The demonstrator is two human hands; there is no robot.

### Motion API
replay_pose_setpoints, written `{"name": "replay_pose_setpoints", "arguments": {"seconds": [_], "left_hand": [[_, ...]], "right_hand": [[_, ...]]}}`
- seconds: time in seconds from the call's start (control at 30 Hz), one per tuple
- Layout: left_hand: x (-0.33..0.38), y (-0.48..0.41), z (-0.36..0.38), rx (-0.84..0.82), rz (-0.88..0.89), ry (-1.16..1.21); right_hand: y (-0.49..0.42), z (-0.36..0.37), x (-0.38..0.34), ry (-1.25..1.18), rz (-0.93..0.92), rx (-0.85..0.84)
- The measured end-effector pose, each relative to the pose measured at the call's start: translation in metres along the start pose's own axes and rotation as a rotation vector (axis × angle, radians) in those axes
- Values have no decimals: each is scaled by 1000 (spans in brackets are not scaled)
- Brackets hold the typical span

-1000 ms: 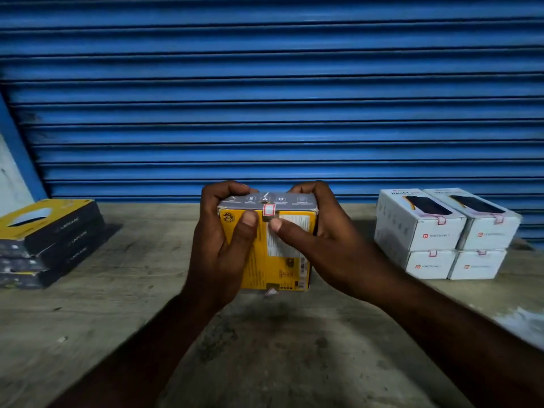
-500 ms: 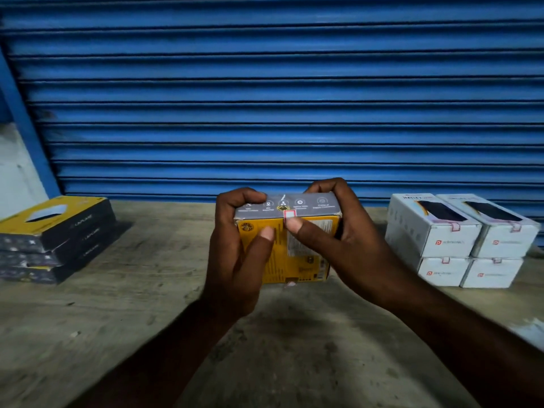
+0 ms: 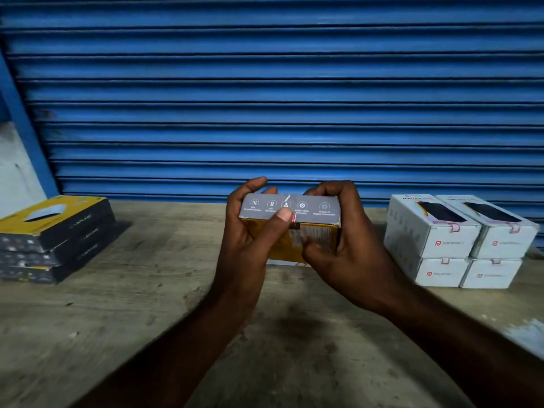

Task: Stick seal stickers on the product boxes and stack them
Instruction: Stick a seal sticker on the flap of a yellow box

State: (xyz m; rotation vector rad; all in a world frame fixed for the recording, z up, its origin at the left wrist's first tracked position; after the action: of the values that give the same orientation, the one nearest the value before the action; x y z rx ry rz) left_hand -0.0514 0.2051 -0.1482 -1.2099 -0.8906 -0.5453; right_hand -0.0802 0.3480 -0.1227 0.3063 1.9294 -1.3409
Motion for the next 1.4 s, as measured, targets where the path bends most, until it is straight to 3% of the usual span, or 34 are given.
{"name": "replay_pose_setpoints", "arguments": {"seconds": [0.2,0.37,0.53,0.77,0.9,1.03,1.2,1.4], "left_hand": [[0,-3,-6,99,16,8],[2,5,-2,34,42,6],[0,11,4,-19,66,-72],[1,11,2,-45,52,-165],[4,8,1,-145,94,-446],[3,2,-7,-127,67,-490],[1,-9,-16,20,-105,-255],[-15,-22,-28,160,-333,87]], "right_hand": [[5,10,1,-170,65,-5],[0,9,-2,-266,138,184],[-8,2,3,-535,347,311],[-6,-2,6,-367,392,273],[-10,-7,7,-430,454,398],[-13,-11,4,-366,491,281],[-10,-6,6,-233,452,161],[-4,-8,28,-297,563,151]]}}
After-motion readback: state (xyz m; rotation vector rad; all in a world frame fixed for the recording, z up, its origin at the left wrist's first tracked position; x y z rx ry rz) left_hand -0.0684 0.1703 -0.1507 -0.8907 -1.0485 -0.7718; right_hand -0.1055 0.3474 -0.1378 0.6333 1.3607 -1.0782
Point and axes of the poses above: each hand's wrist, its own y-axis away from the middle knuckle, its own z-axis out of the palm, x = y × z, the point moved 2 cm from there along -y, towards the middle knuckle, and after that the axes turned 14 degrees about -y, right-handed, at the moved point
